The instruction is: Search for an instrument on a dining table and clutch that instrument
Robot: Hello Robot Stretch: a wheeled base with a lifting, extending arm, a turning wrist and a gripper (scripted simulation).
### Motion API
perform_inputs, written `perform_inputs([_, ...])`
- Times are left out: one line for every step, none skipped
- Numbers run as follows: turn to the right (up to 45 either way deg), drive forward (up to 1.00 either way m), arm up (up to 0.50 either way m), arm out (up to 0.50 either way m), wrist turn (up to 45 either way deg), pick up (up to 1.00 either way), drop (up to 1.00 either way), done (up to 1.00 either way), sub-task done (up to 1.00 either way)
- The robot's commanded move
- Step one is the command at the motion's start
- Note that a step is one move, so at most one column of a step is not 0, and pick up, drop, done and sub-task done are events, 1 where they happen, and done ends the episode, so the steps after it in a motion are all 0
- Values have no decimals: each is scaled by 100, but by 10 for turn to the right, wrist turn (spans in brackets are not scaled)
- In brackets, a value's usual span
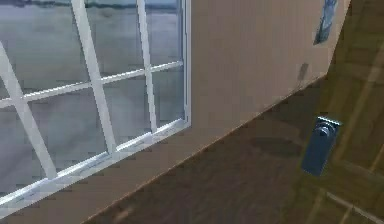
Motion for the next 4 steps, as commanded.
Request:
perform_inputs([0, 85, 0, 0, 0, 0, 0, 0, 0])
perform_inputs([450, 0, 0, 0, 0, 0, 0, 0, 0])
perform_inputs([0, 70, 0, 0, 0, 0, 0, 0, 0])
perform_inputs([150, 0, 0, 0, 0, 0, 0, 0, 0])
